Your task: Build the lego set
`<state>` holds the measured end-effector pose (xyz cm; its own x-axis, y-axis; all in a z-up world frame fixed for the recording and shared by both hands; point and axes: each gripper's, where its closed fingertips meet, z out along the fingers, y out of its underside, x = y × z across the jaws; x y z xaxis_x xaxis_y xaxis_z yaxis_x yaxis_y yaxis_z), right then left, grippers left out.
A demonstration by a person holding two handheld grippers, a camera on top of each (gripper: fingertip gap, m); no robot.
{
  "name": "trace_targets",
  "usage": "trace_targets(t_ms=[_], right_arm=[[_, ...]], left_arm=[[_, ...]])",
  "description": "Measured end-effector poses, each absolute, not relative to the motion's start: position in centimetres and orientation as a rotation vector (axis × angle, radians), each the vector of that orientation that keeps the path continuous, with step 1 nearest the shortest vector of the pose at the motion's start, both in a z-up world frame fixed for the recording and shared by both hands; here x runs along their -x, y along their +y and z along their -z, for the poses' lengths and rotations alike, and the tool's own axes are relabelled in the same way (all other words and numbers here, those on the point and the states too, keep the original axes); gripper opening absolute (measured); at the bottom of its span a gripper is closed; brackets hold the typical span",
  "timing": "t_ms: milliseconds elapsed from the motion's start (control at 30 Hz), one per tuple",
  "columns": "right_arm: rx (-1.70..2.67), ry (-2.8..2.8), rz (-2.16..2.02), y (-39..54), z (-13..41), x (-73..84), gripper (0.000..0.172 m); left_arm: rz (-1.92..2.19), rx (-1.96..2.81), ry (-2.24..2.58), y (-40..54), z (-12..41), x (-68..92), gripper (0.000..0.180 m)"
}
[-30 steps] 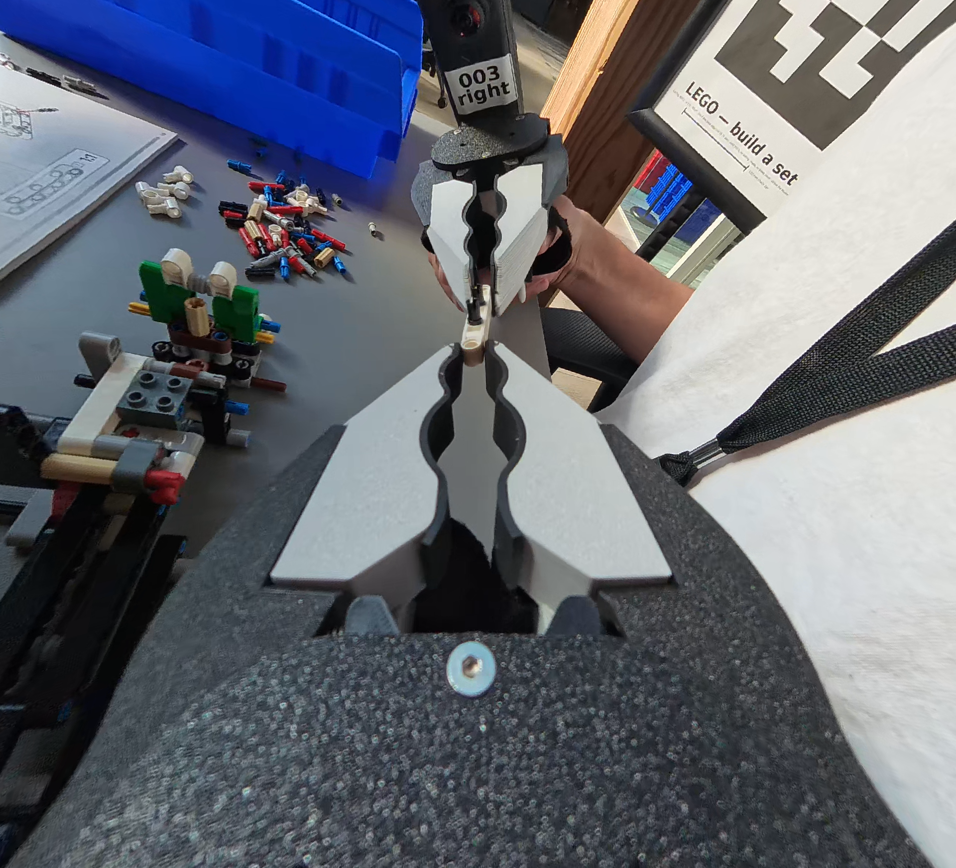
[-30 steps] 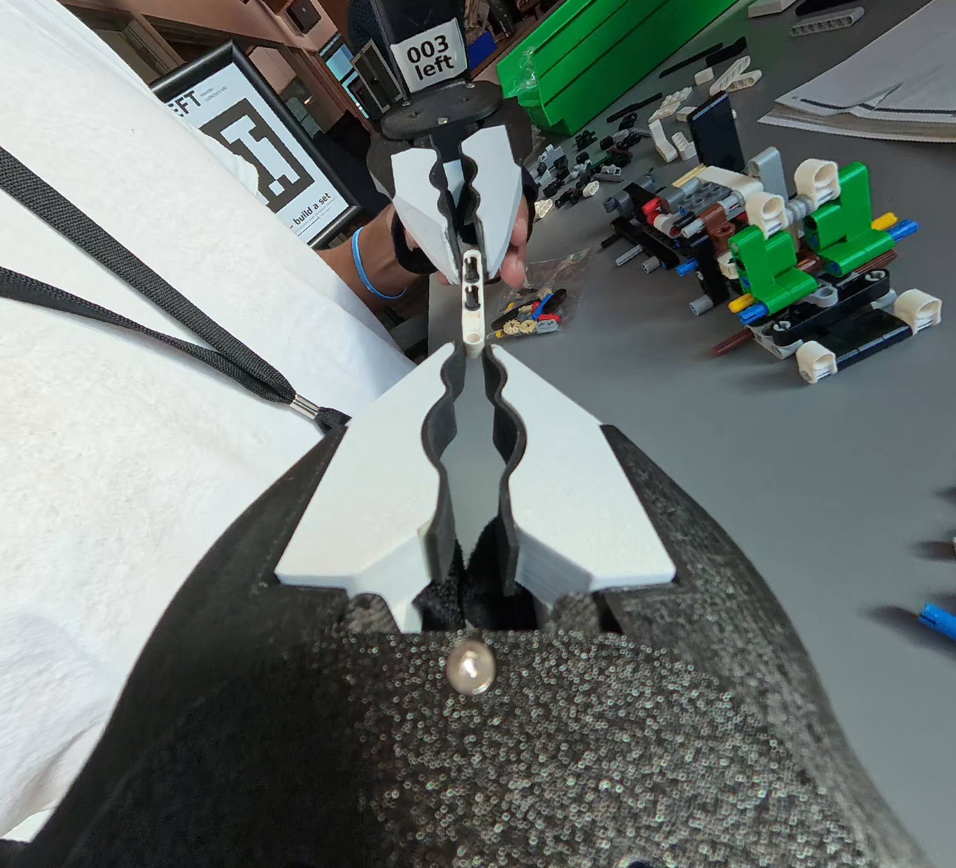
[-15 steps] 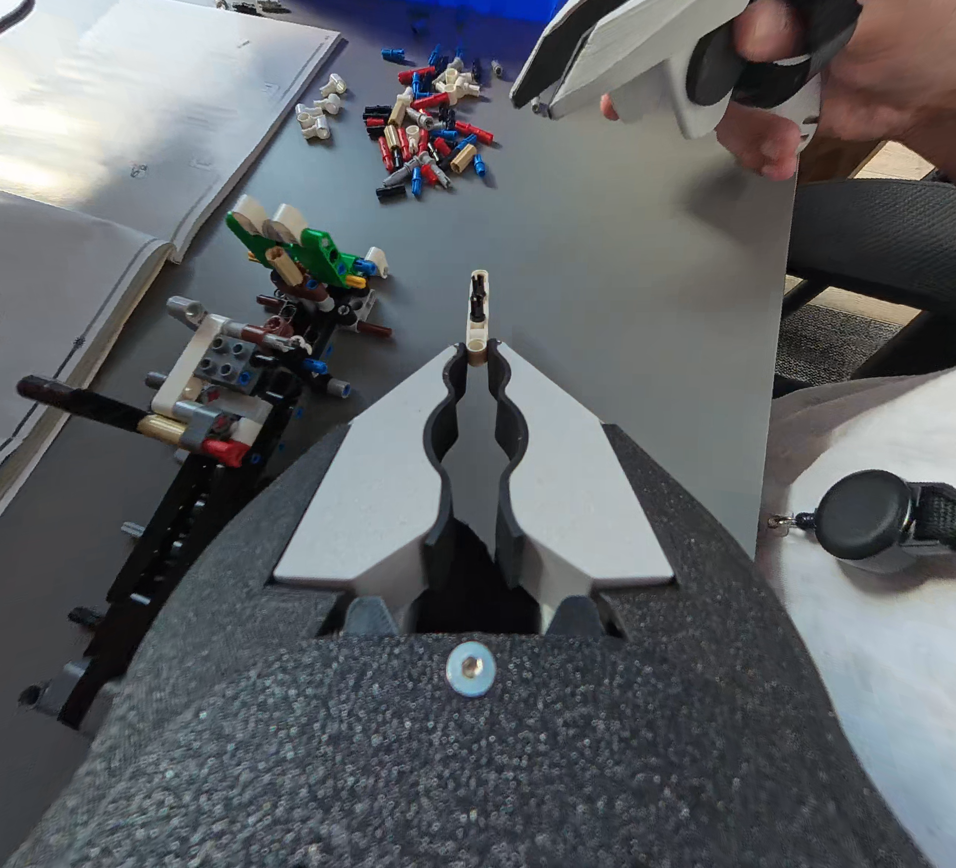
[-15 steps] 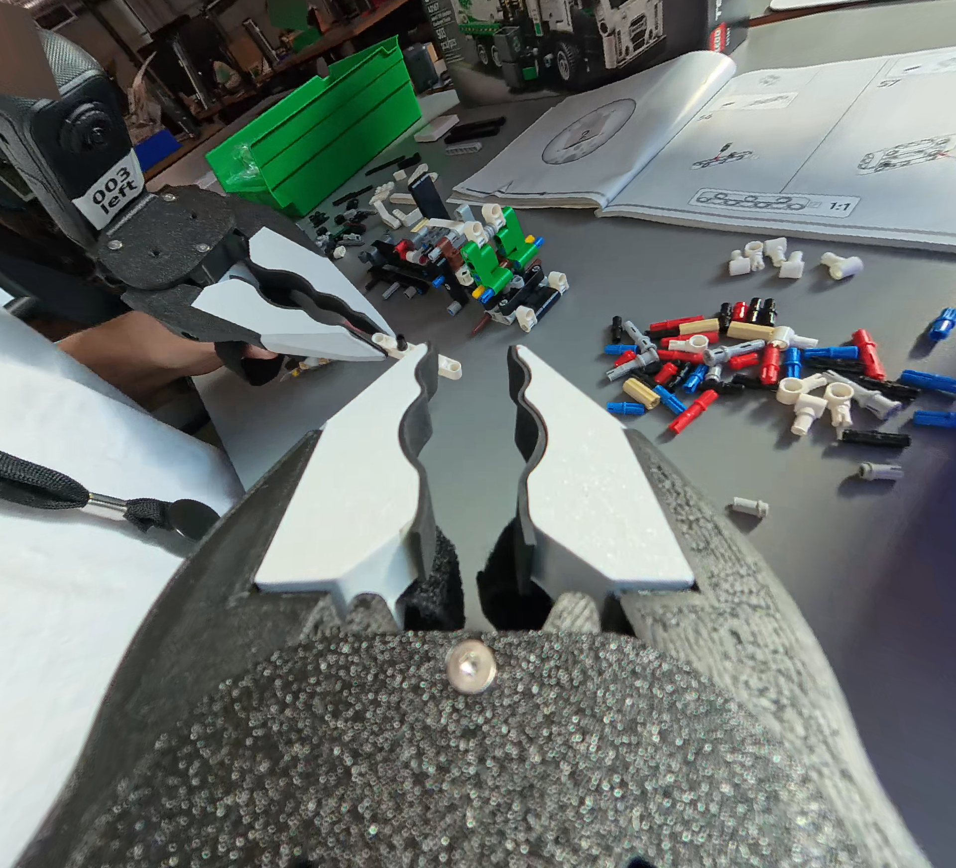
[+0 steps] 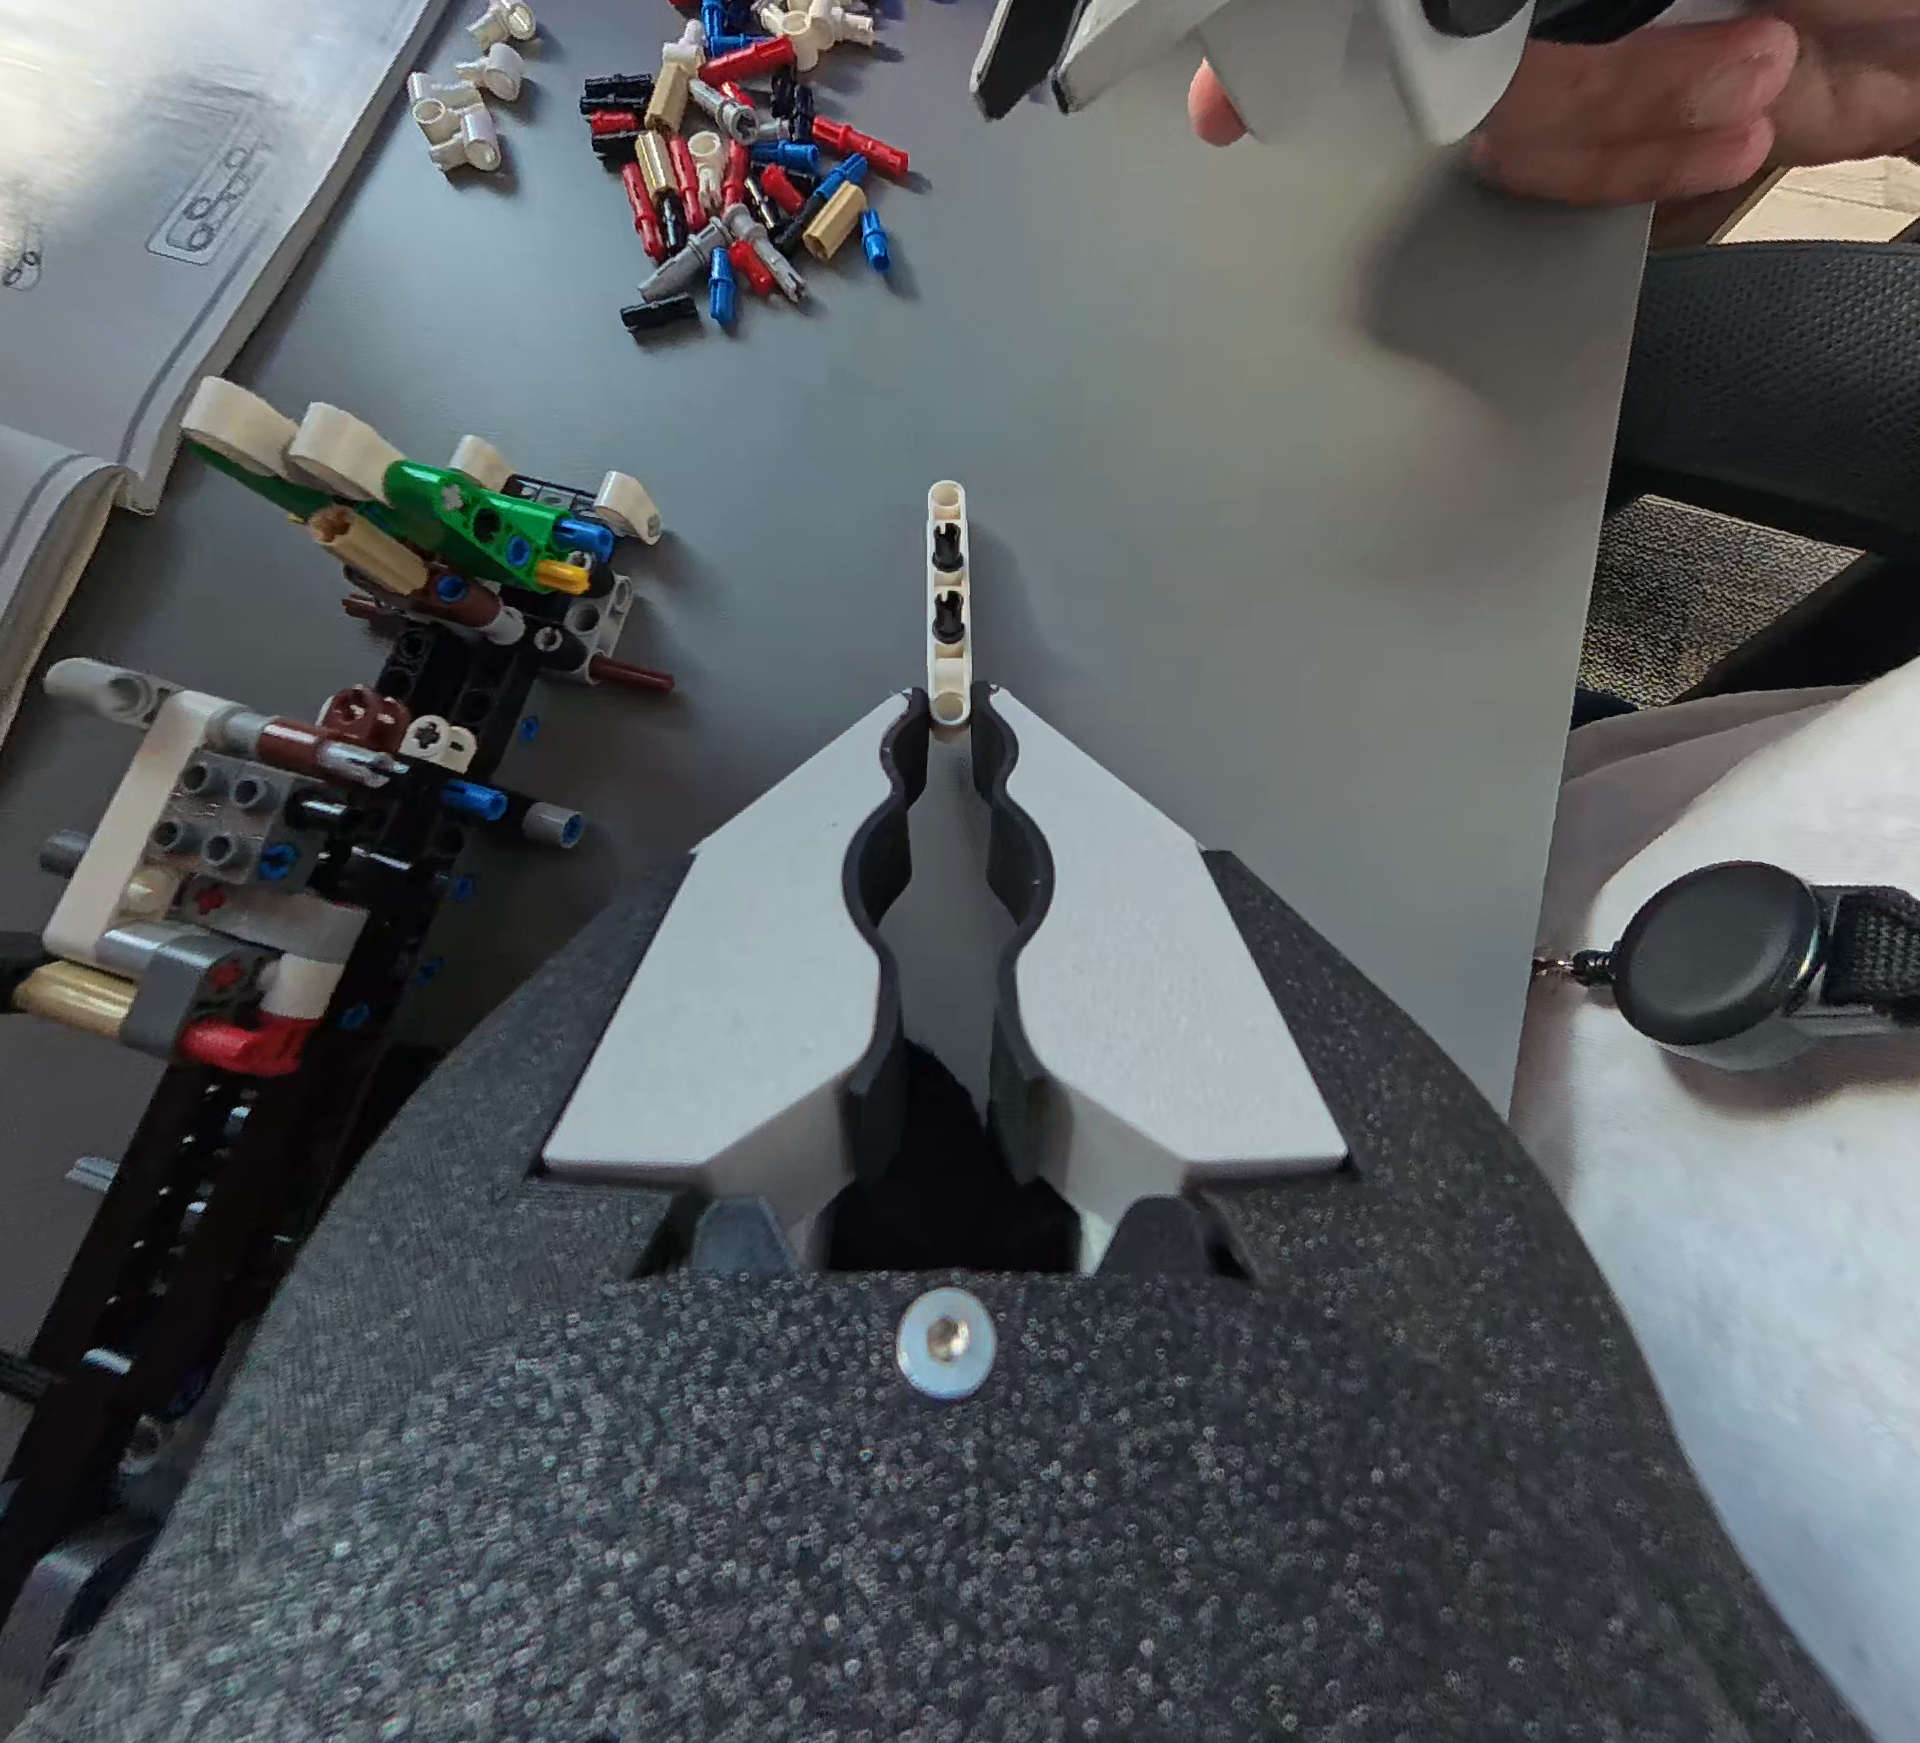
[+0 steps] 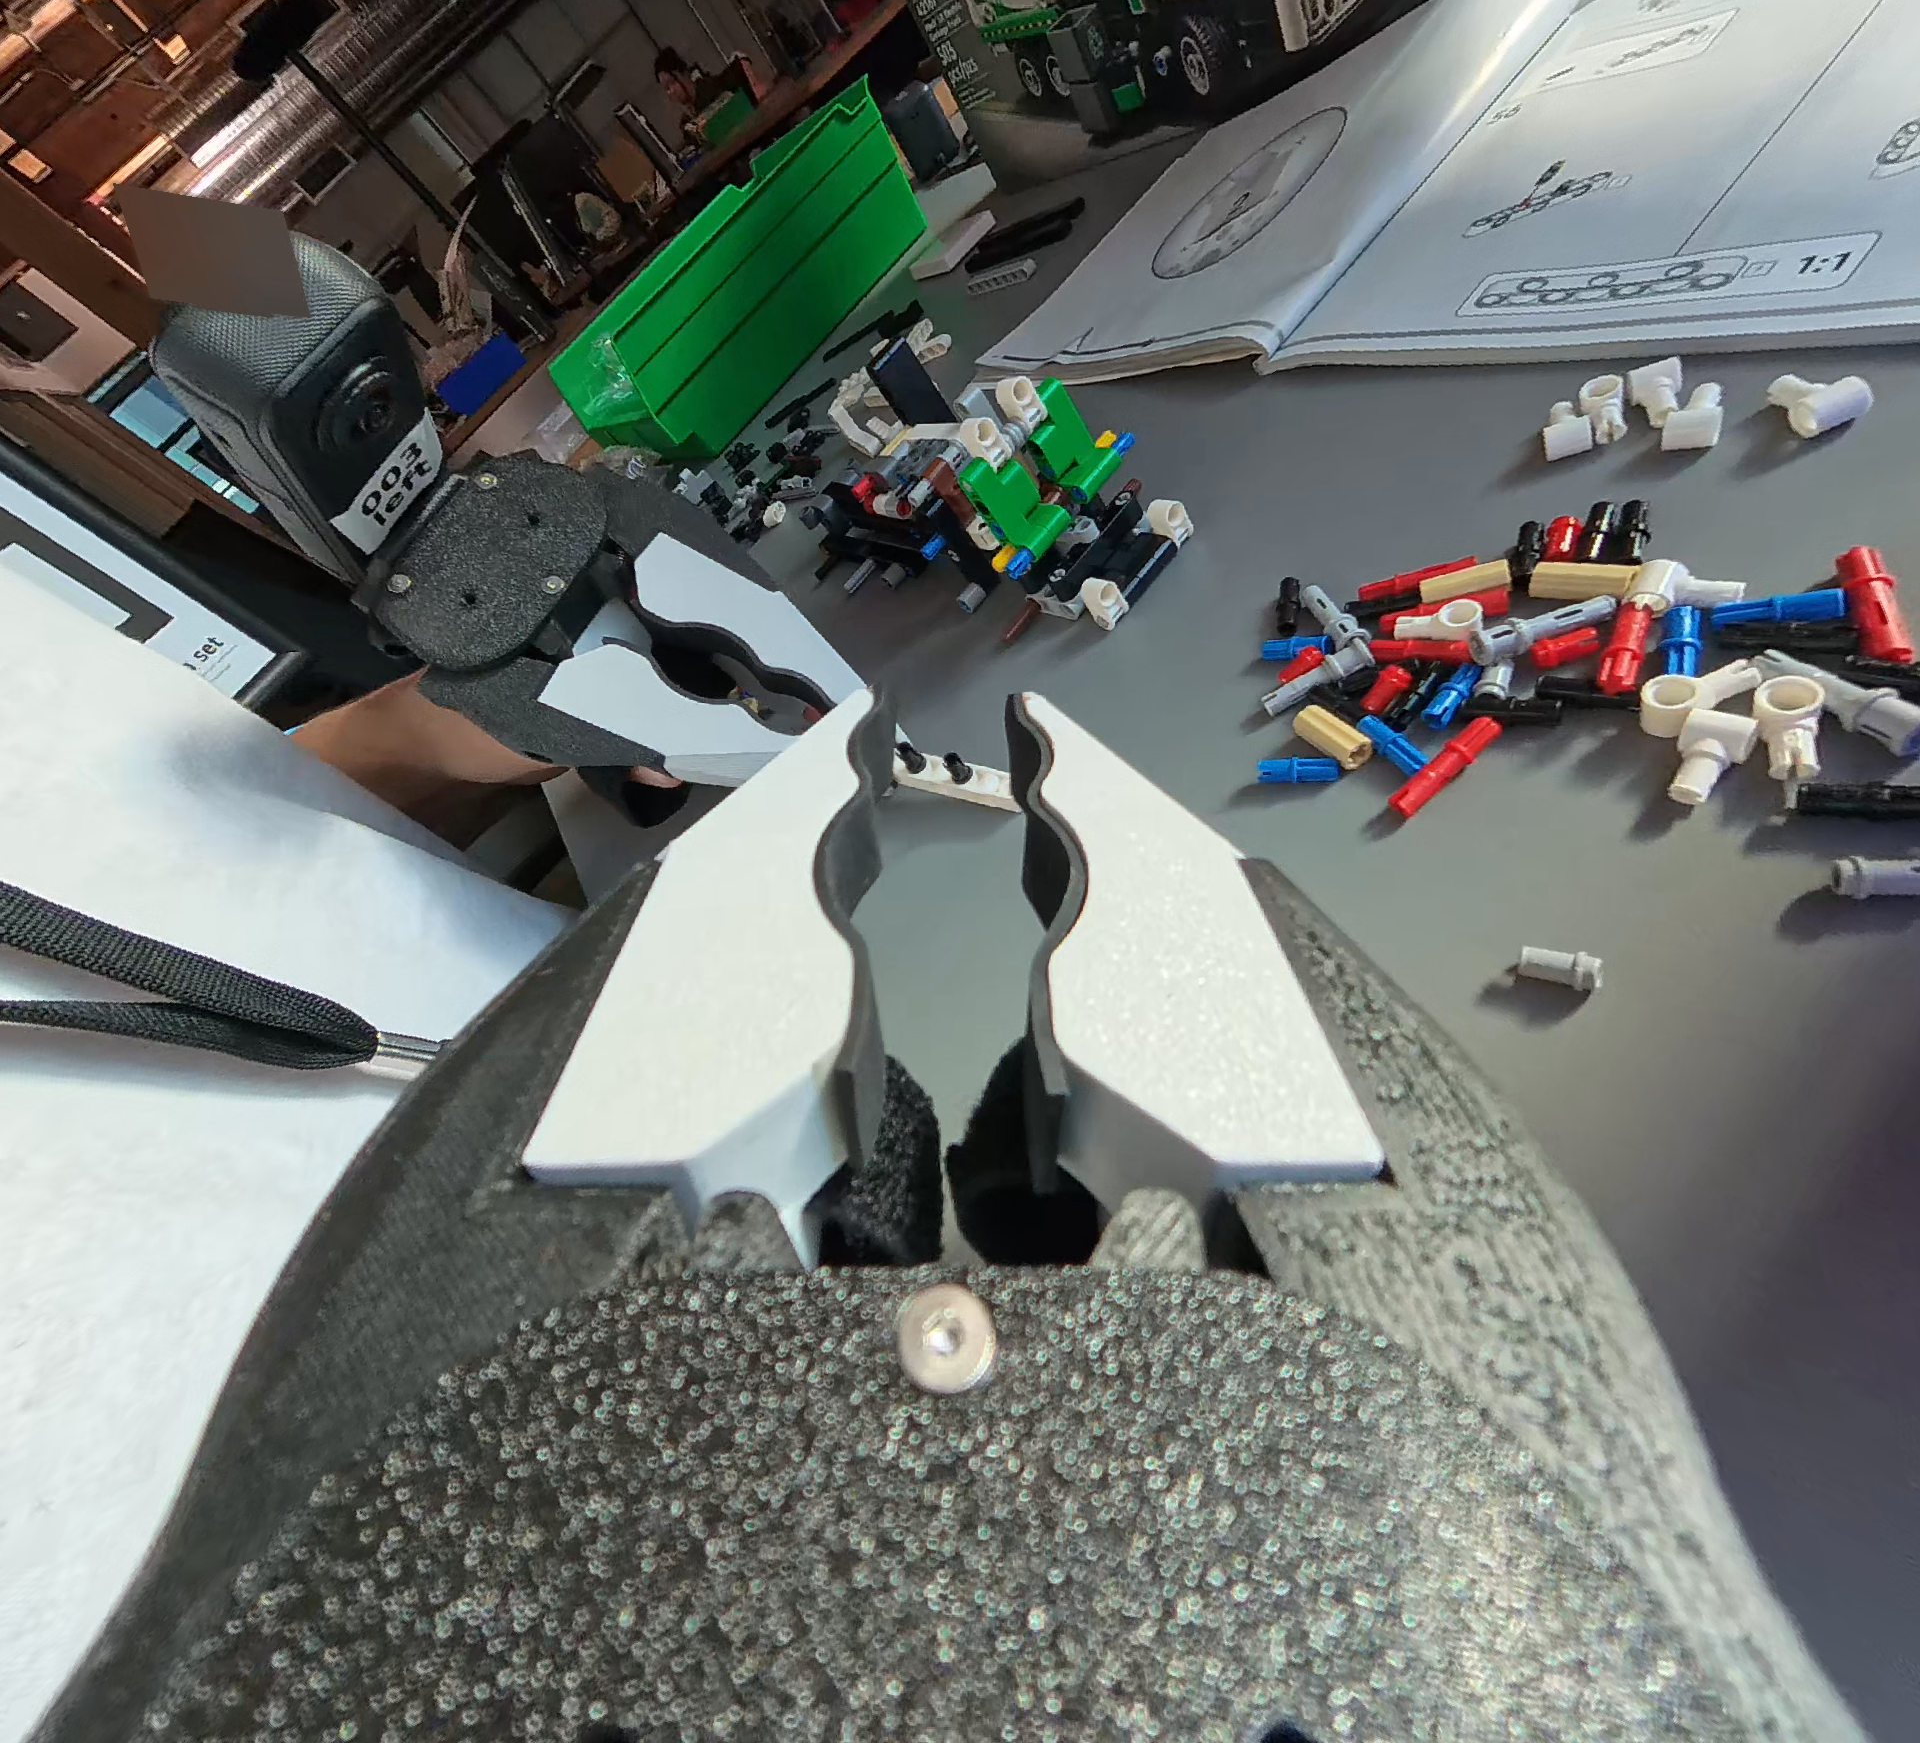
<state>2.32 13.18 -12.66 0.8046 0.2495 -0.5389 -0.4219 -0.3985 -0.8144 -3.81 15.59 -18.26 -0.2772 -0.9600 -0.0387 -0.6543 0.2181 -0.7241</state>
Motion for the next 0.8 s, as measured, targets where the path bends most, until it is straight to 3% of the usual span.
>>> trace_targets(t_ms=[300, 533, 667, 800], right_arm=[[1.826, 0.160, -0.752, 13.1, 12.5, -2.7, 0.020], [1.848, 0.150, -0.761, 13.3, 12.8, -2.4, 0.021], [1.875, 0.130, -0.769, 13.4, 13.2, -2.0, 0.020], [1.887, 0.116, -0.788, 13.4, 13.3, -1.7, 0.020]], left_arm=[[0.792, 1.491, 2.033, 15.4, 18.5, 4.1, 0.015], [0.973, 1.526, 1.896, 16.4, 14.7, 5.3, 0.025], [1.062, 1.667, 1.681, 20.6, 12.0, 9.0, 0.028], [0.836, 1.801, 1.534, 28.1, 12.5, 15.1, 0.030]])
